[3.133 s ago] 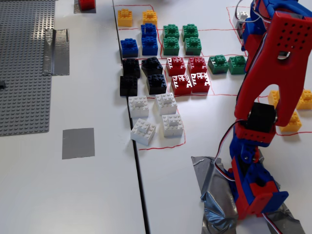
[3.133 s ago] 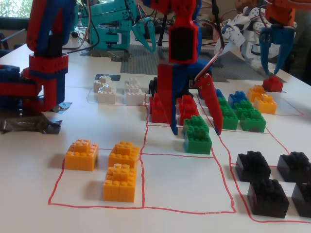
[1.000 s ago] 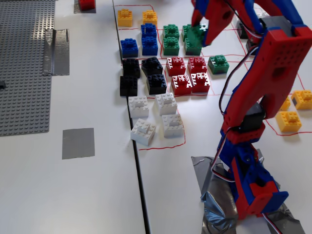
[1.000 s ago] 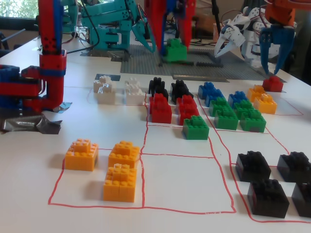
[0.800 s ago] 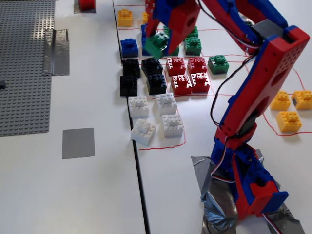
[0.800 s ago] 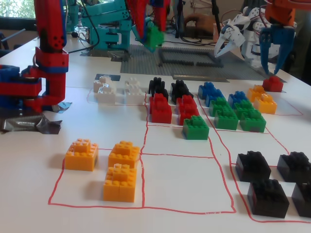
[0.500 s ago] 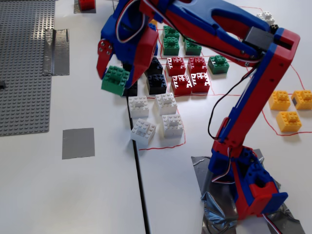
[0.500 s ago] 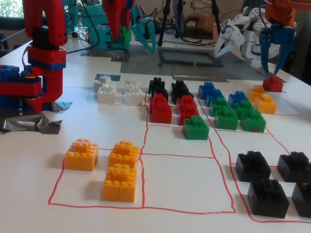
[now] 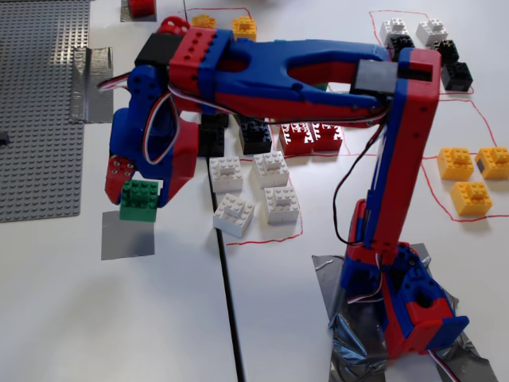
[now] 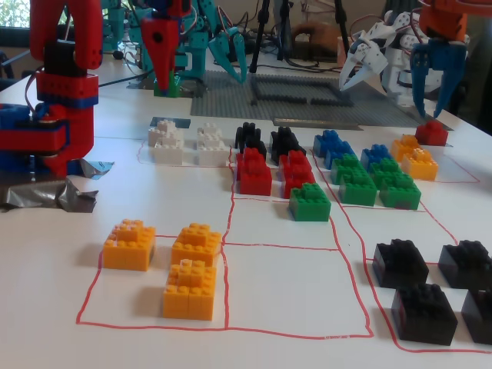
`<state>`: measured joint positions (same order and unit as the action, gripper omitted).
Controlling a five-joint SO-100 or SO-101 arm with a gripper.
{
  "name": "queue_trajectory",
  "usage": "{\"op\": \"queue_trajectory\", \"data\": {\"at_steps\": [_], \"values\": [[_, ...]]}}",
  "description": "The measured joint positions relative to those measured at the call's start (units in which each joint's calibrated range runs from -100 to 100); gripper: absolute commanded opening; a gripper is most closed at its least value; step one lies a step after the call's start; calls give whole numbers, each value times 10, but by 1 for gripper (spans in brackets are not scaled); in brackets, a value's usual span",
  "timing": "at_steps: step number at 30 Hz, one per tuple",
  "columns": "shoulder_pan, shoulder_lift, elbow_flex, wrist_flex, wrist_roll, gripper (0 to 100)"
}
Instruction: Grab the block and put it in the grey marker
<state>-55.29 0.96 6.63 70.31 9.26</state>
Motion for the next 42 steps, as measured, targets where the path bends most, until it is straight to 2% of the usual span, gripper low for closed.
{"op": "queue_trajectory", "data": {"at_steps": [10, 17, 25, 33, 36, 40, 42], "values": [[4, 102, -5, -42, 0, 0], [4, 164, -86, -53, 0, 1], [4, 175, -107, -49, -13, 18], [3, 180, -162, 36, -33, 30], [3, 180, -195, 57, -37, 29], [3, 180, -259, 96, -37, 23], [3, 179, -308, 121, -37, 28]]}}
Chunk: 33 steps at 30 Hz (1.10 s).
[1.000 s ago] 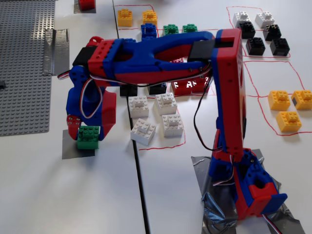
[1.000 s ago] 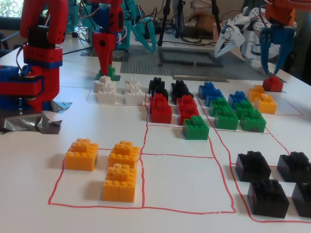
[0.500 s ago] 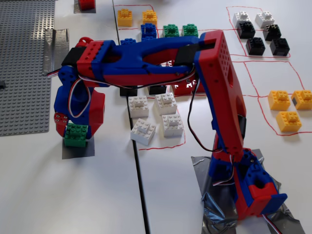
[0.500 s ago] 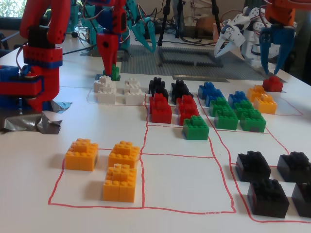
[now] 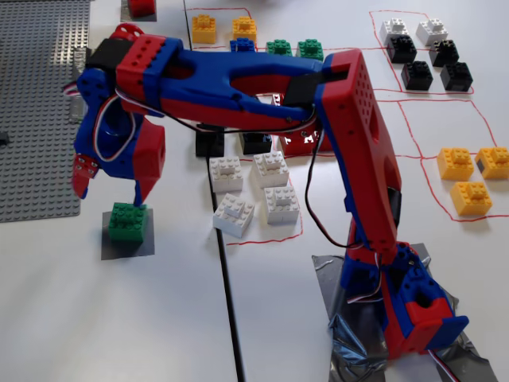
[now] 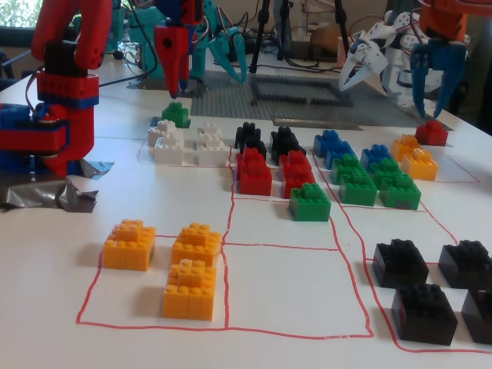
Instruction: Grab the block and put it in the grey marker
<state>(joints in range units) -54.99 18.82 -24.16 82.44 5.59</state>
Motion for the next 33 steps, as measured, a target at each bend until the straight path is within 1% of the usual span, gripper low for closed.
{"op": "queue_trajectory", "data": {"at_steps": [1, 2, 5, 7, 10, 13, 18, 26, 29, 33], "values": [[1, -3, -21, 11, 0, 27], [4, -6, -42, 20, 0, 25], [31, -18, -85, 59, 3, 14], [66, -40, -85, 67, 7, 6], [130, -78, -84, 67, 5, 0], [192, -127, -56, 67, -1, 0], [299, -208, 94, 33, -6, 0], [441, -249, 141, 27, -23, 0], [502, -250, 178, 4, -23, 0], [561, -298, 256, -53, -1, 0]]}}
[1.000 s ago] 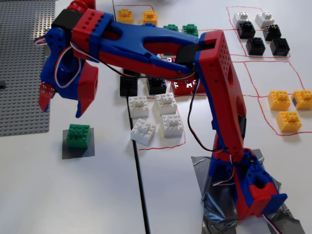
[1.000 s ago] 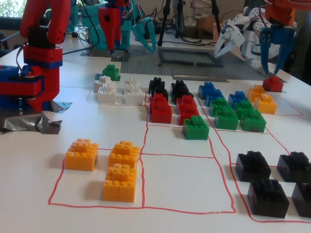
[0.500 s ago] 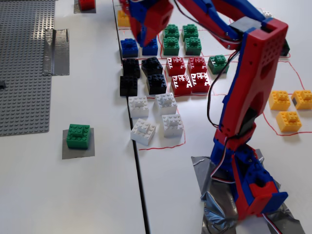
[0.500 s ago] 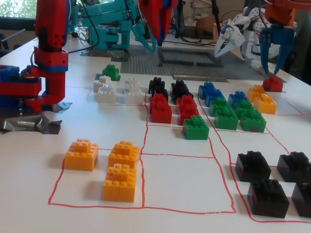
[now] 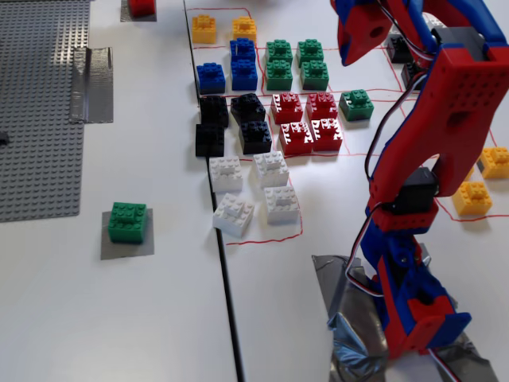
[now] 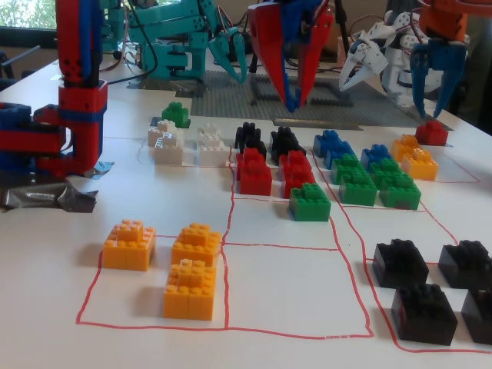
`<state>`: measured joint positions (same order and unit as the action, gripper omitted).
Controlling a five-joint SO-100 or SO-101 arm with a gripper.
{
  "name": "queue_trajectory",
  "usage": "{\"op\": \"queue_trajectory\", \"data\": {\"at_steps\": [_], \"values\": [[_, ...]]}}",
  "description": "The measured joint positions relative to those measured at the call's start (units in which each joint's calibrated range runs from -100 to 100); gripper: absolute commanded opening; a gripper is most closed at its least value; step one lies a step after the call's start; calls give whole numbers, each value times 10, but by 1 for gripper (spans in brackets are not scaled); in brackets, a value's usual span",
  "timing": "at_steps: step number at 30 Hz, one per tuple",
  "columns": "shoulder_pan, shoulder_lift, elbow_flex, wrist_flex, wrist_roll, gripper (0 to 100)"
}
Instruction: Grab the block and put it in the grey marker
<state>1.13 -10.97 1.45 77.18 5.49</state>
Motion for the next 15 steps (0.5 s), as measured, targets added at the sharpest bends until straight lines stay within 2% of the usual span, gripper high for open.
{"op": "queue_trajectory", "data": {"at_steps": [5, 15], "values": [[48, -52, 110, -47, 10, 0], [49, -52, 124, -88, -2, 0]]}}
